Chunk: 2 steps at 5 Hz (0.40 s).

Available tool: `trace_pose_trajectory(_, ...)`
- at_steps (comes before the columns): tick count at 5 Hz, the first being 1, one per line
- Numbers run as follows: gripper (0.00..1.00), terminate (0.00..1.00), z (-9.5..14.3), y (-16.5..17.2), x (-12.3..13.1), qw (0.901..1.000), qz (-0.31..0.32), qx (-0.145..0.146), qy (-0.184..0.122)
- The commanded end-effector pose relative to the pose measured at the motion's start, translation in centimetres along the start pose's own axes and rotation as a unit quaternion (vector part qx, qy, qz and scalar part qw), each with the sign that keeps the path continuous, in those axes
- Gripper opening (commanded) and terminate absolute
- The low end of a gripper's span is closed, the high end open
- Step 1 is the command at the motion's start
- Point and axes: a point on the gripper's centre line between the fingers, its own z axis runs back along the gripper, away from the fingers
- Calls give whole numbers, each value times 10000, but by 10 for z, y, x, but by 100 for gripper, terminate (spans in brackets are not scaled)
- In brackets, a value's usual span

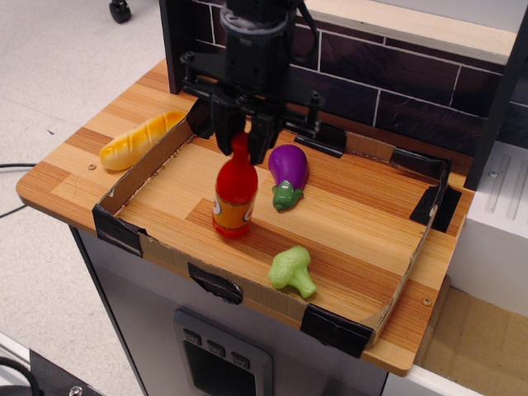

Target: Topple hot sauce bottle

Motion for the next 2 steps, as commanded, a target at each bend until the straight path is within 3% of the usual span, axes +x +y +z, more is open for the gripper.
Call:
trace_pose_trajectory(1,0,0,11,26,12,9885,1283,-429,674)
trace_pose_trajectory(2,0,0,3,27,14,9765,1572,-618,1337)
